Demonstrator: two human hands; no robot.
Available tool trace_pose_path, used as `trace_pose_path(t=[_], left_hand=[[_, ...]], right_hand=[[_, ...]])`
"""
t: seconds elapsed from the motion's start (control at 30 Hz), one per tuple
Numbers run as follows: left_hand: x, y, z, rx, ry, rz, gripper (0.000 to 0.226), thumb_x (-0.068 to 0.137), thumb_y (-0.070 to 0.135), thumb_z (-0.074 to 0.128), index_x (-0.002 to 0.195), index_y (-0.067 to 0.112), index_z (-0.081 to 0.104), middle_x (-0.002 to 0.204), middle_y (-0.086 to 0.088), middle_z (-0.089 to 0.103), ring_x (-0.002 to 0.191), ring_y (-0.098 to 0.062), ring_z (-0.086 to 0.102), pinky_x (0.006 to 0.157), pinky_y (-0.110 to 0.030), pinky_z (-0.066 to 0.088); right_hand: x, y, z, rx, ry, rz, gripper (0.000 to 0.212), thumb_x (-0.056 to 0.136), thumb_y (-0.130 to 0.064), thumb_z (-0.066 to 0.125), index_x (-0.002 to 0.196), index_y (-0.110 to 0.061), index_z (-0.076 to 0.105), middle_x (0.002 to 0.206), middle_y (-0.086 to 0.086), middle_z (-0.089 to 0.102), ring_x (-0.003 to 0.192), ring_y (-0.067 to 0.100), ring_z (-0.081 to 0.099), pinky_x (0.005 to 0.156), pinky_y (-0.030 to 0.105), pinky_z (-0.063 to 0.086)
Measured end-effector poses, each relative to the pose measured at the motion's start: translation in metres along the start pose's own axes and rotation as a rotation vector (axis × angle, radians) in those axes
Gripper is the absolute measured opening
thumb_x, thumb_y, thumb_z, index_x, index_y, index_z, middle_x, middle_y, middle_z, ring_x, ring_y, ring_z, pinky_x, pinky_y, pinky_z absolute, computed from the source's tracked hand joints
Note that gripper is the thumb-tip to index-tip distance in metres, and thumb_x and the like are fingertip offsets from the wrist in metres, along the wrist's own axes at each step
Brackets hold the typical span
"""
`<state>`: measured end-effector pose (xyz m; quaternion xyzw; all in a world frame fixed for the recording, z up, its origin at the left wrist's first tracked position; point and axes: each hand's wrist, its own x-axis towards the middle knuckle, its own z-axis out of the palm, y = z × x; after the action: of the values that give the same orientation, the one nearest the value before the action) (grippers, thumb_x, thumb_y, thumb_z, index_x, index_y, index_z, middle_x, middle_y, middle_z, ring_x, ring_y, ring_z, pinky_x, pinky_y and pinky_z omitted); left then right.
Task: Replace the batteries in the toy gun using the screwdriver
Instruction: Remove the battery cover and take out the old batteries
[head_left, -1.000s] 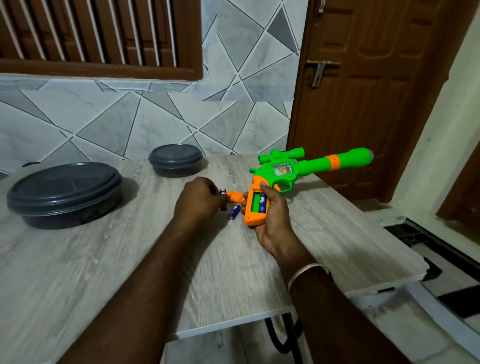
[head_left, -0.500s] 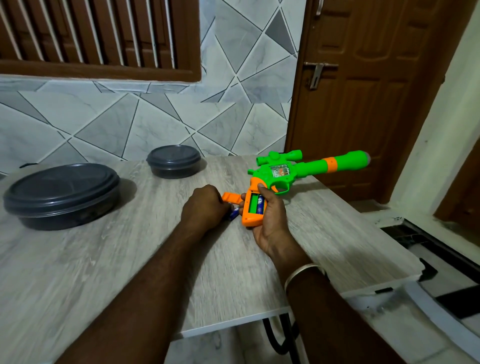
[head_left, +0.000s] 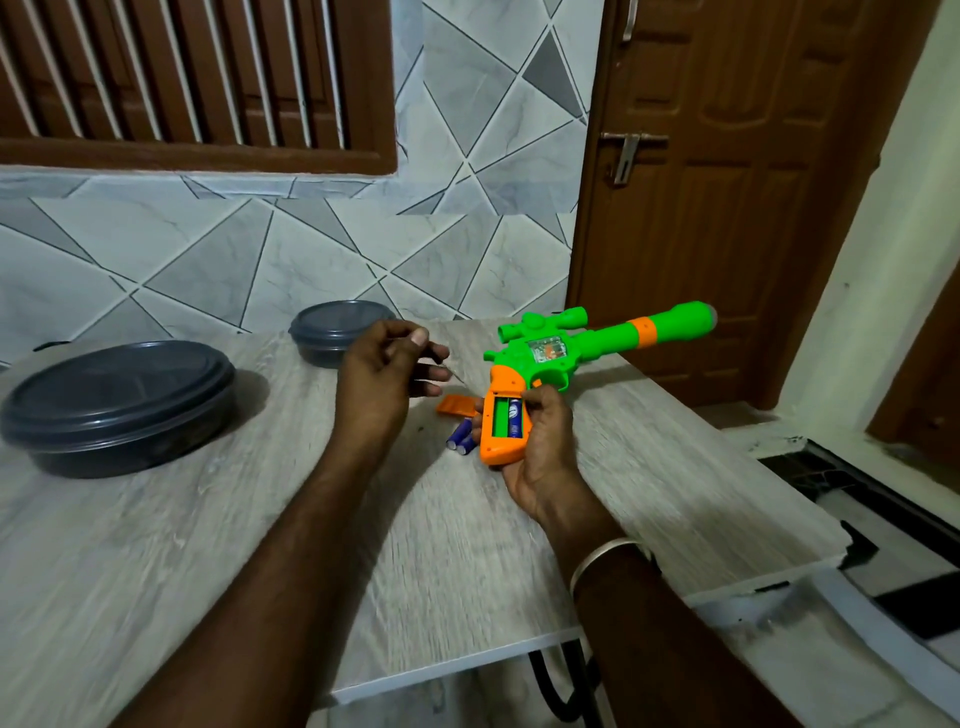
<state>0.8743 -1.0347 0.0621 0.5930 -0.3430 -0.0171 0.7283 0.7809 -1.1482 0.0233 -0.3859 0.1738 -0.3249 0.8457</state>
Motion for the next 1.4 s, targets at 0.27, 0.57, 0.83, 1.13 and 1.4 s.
trace_pose_path(t=[0.27, 0.57, 0.83, 1.13, 1.4], left_hand=[[-0.01, -0.002, 0.027, 0.119, -0.158, 0.083, 0.014, 0.086, 0.001, 0.075, 0.096, 0.007, 0.067, 0.082, -0.014, 0.075, 0.076, -0.025, 0.076, 0.076, -0.042, 0.063], [-0.014, -0.006, 0.03, 0.327, -0.195, 0.256, 0.007, 0.087, 0.015, 0.072, 0.094, 0.018, 0.071, 0.09, 0.002, 0.076, 0.088, -0.011, 0.074, 0.075, -0.045, 0.062], [-0.019, -0.002, 0.03, 0.391, -0.138, 0.293, 0.004, 0.091, 0.014, 0.072, 0.096, 0.015, 0.071, 0.089, -0.001, 0.075, 0.082, -0.011, 0.074, 0.064, -0.043, 0.063], [-0.019, -0.004, 0.035, 0.425, -0.161, 0.331, 0.008, 0.085, 0.019, 0.078, 0.092, 0.018, 0.073, 0.085, 0.004, 0.075, 0.082, -0.009, 0.073, 0.075, -0.039, 0.06], [-0.01, -0.014, 0.034, 0.169, -0.133, 0.084, 0.014, 0.085, 0.025, 0.072, 0.087, 0.011, 0.076, 0.073, -0.009, 0.075, 0.072, -0.032, 0.074, 0.073, -0.055, 0.06]], right_hand=[[0.003, 0.003, 0.003, 0.084, -0.022, -0.001, 0.027, 0.092, -0.022, 0.036, 0.088, -0.012, 0.061, 0.068, 0.008, 0.061, 0.062, 0.022, 0.058, 0.052, 0.024, 0.05], [0.003, 0.003, 0.003, 0.133, -0.04, -0.034, 0.026, 0.094, -0.018, 0.037, 0.091, -0.012, 0.062, 0.079, 0.011, 0.064, 0.072, 0.022, 0.062, 0.068, 0.034, 0.05], [0.002, 0.004, 0.003, 0.121, 0.011, -0.009, 0.023, 0.092, -0.019, 0.039, 0.091, -0.012, 0.06, 0.084, 0.014, 0.061, 0.073, 0.025, 0.06, 0.07, 0.035, 0.049], [0.0, 0.003, 0.005, 0.178, -0.041, -0.021, 0.023, 0.095, -0.016, 0.037, 0.093, -0.01, 0.059, 0.086, 0.013, 0.062, 0.074, 0.021, 0.062, 0.063, 0.03, 0.055], [-0.002, 0.002, 0.006, 0.098, -0.093, -0.013, 0.023, 0.092, -0.016, 0.039, 0.09, -0.013, 0.062, 0.079, 0.01, 0.061, 0.068, 0.02, 0.061, 0.064, 0.031, 0.05]])
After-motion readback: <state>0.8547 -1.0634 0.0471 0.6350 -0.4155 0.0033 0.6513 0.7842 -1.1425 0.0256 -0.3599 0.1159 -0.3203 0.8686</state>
